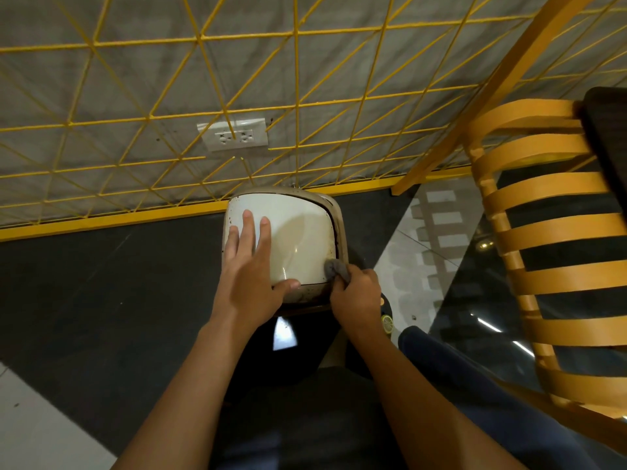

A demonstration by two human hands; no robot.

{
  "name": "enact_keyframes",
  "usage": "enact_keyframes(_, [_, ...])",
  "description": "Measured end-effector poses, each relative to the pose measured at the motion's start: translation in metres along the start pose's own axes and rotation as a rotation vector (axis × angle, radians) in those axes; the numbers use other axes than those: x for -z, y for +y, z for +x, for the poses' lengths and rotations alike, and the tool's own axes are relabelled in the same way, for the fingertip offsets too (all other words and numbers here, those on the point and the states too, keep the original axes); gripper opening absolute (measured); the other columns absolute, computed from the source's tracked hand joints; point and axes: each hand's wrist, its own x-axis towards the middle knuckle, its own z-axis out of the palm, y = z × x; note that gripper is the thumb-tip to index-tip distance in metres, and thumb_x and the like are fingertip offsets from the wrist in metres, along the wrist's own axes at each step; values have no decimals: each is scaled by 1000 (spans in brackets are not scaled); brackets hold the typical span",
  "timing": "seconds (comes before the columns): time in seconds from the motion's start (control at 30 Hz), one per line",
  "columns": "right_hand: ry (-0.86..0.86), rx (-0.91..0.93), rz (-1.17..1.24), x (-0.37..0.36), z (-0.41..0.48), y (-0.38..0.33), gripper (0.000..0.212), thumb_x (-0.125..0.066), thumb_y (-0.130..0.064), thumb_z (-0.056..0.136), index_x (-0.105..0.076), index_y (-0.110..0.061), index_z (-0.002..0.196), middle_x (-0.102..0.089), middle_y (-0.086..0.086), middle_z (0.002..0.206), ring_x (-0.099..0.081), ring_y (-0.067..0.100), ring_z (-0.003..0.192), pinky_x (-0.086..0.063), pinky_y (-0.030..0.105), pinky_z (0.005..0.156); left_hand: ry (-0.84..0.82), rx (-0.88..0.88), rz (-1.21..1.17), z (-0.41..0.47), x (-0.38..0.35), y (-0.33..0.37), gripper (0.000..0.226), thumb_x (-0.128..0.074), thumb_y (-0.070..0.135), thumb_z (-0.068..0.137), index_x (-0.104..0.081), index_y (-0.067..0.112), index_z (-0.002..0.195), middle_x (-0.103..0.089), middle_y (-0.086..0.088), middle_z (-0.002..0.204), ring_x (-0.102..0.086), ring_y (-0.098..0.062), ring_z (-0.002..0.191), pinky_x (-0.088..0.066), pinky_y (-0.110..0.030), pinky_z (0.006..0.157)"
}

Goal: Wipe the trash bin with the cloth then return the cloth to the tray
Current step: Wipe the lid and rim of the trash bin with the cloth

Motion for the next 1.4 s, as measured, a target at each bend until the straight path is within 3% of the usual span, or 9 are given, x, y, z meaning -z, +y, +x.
enact_keyframes(0.27, [-27,119,41,-3,-16,0,25,-49,-19,93,-58,-8,114,-49,8,107,-42,1,75,-37,12,74,-1,3,-7,1,-1,1,102,-72,40,73,-7,15,147,7,-7,156,3,-35,142,-14,-42,114])
enact_keyframes(0.5, [-121,-17,-66,5,6,-7,27,-45,-14,93,-59,0,112,-57,19,113,-56,28,98,-45,30,89,9,-1,-16,-1,-1,1,101,-73,39,73,-9,14,147,6,-7,156,1,-36,142,-15,-42,113])
enact_keyframes(0.63, [-291,-17,134,22,1,-11,21,-51,-19,91,-63,-7,102,-64,11,91,-61,21,84,-51,27,72,7,-1,-23,1,-1,-1,101,-73,39,73,-8,14,147,6,-7,156,2,-36,142,-14,-42,113])
enact_keyframes(0.73, [-113,-32,182,40,16,-7,26,-55,-14,88,-51,-12,113,-59,5,98,-58,19,88,-50,33,74,-4,-8,-31,1,0,-2,101,-73,39,73,-8,15,147,6,-7,156,2,-35,142,-14,-43,113])
enact_keyframes(0.83, [-69,-92,223,53,30,-2,30,-58,-8,82,-44,-16,107,-59,16,102,-60,32,93,-53,49,81,-6,-7,-36,2,0,-3,102,-73,40,73,-8,16,147,6,-6,156,2,-34,142,-14,-44,113])
enact_keyframes(1.0, [-222,-139,278,50,25,4,17,-68,-10,72,-59,-17,84,-66,13,88,-60,26,73,-48,33,60,32,9,-71,2,-4,-2,98,-70,46,73,-12,15,147,2,-7,156,1,-35,142,-16,-47,112])
enact_keyframes(1.07, [-277,-145,334,40,18,5,20,-76,-24,68,-61,-21,80,-68,6,86,-63,20,77,-52,32,65,67,31,-92,2,-5,2,96,-68,48,74,-14,16,146,1,-7,156,0,-34,142,-17,-46,112])
enact_keyframes(1.23, [-60,-58,158,22,18,3,12,-69,-22,80,-57,-18,83,-57,-7,78,-53,5,73,-41,12,60,86,20,-29,0,-8,2,94,-69,43,76,-12,16,147,4,-16,155,0,-35,142,-17,-44,113])
enact_keyframes(1.4, [-71,-5,178,14,8,0,21,-69,-17,78,-51,-25,71,-54,-14,71,-53,2,68,-36,9,52,72,44,-7,2,-8,5,94,-66,43,78,-7,18,147,8,-14,155,2,-33,142,-18,-41,113])
